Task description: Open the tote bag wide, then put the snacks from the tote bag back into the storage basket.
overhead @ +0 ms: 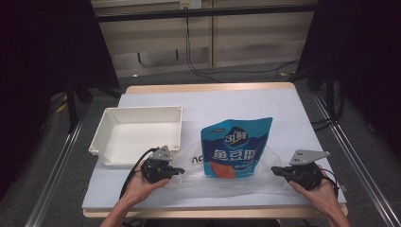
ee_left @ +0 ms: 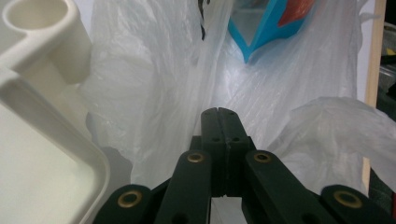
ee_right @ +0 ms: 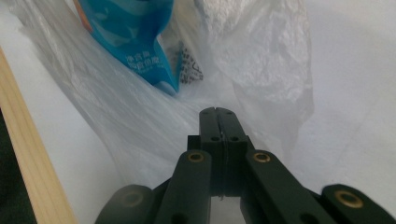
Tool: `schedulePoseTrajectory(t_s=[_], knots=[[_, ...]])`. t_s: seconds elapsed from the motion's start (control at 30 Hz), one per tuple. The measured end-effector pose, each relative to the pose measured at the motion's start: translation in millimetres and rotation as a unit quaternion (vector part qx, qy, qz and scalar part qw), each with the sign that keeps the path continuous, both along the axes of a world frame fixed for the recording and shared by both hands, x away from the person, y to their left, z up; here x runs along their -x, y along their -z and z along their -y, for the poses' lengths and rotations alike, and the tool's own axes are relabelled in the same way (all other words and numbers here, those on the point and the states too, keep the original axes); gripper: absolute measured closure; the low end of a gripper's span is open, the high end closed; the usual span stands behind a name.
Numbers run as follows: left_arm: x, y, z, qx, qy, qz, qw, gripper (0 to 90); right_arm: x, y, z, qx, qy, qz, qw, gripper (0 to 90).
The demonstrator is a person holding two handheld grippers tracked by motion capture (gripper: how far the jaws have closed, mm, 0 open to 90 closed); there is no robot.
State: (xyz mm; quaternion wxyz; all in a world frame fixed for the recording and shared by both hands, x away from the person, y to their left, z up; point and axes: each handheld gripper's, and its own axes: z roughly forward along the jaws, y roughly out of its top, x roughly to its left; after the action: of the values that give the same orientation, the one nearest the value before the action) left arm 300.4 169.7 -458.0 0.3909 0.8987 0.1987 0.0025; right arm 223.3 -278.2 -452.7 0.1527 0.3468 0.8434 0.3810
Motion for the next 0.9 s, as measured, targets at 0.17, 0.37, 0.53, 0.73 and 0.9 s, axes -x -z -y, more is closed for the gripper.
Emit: schedulePoseTrajectory(t_s=[0.17,0.37,0.53,0.73,0.9], knots=[[-0.3,-7.8,-8.0,0.042,-0.018,-0.005,0.9989,87.5,2.5,-3.6,-4.1,-0.020,0.003,0.008,0.9998,83.8],[2.3,-13.8,-9.9,0.063,-0.023,0.001,0.9977,81.8,4.0,-8.7,-15.7,-0.036,-0.004,0.017,0.9992,75.8],[6.0,-18.7,-9.0,0.076,-0.026,0.006,0.9967,74.0,3.7,-12.3,-28.2,-0.044,-0.016,0.021,0.9987,73.0],[6.3,-25.4,-4.9,0.099,-0.027,0.014,0.9946,67.6,0.3,-10.9,-47.6,-0.040,-0.038,0.008,0.9985,73.1],[6.6,-30.6,3.4,0.104,-0.019,0.020,0.9942,68.9,-0.8,-7.0,-59.3,-0.025,-0.043,0.001,0.9988,77.8]])
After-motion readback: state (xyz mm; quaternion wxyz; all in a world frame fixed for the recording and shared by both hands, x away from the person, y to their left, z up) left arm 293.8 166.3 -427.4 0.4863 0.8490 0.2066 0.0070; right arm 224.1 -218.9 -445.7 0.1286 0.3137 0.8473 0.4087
